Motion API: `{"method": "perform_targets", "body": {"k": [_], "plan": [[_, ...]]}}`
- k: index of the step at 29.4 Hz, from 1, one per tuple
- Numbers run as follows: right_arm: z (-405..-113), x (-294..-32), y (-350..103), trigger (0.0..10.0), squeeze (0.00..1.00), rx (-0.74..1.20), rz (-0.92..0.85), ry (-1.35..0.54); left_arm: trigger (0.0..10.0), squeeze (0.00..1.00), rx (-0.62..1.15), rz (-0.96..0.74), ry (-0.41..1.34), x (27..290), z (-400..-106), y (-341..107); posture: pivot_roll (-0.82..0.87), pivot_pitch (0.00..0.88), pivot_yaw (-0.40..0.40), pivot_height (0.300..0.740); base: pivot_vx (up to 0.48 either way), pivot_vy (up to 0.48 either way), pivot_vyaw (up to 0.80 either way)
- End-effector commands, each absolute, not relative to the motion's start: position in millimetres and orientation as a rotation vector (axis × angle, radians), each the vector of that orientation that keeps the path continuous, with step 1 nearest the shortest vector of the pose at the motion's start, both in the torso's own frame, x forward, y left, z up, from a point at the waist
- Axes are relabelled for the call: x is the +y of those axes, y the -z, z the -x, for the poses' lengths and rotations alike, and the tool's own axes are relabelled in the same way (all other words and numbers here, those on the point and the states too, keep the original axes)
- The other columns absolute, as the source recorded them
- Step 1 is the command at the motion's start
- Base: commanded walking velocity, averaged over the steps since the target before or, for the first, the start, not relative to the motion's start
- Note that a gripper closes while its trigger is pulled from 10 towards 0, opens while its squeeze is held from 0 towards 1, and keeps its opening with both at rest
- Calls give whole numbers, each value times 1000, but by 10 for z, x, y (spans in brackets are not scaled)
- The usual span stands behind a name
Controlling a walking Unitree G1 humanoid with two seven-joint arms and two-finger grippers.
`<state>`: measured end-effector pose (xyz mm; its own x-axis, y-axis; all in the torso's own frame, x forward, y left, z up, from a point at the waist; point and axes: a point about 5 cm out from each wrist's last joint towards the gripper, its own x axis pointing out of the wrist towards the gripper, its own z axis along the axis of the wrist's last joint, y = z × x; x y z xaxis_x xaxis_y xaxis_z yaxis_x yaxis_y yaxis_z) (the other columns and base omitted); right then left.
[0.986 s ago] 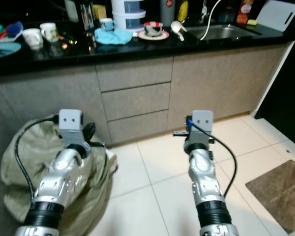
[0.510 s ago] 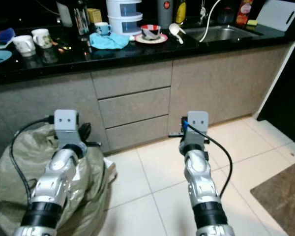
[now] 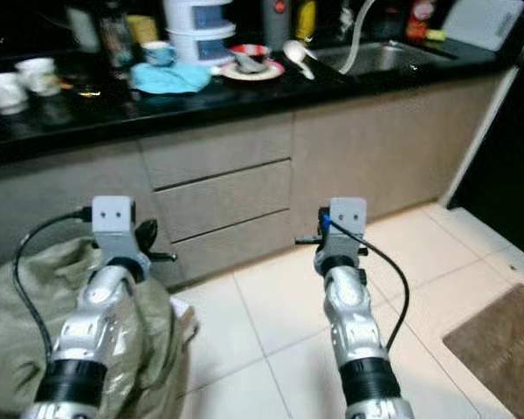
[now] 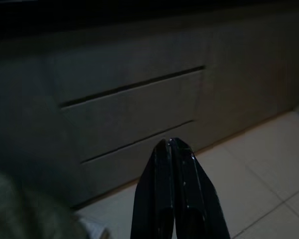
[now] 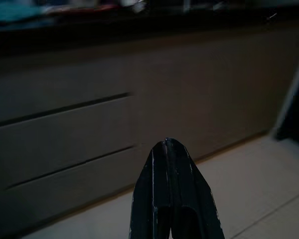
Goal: Kitchen organization
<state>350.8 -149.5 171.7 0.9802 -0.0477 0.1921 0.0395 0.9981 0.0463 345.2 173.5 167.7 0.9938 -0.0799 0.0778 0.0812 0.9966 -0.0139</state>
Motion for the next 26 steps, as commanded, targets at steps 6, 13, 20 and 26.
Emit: {"method": "perform_targets", "body": {"k": [6, 13, 20, 26], "plan": [[-3495, -1444, -1663, 10000, 0, -173, -54, 35, 10000, 0, -53, 16, 63, 1793, -3431, -1618, -38, 89, 0, 740, 377, 0, -517], [-3497, -1440, -1667, 10000, 0, -173, -44, 33, 10000, 0, -52, 16, 63, 1794, -3431, -1617, -38, 89, 0, 740, 377, 0, 0], [-3497, -1437, -1669, 10000, 0, -173, -45, 32, 10000, 0, -52, 16, 63, 1794, -3431, -1618, -38, 89, 0, 740, 377, 0, 0], [-3496, -1436, -1668, 10000, 0, -173, -44, 31, 10000, 0, -52, 17, 64, 1792, -3431, -1618, -38, 90, 0, 740, 376, 0, 0]]}}
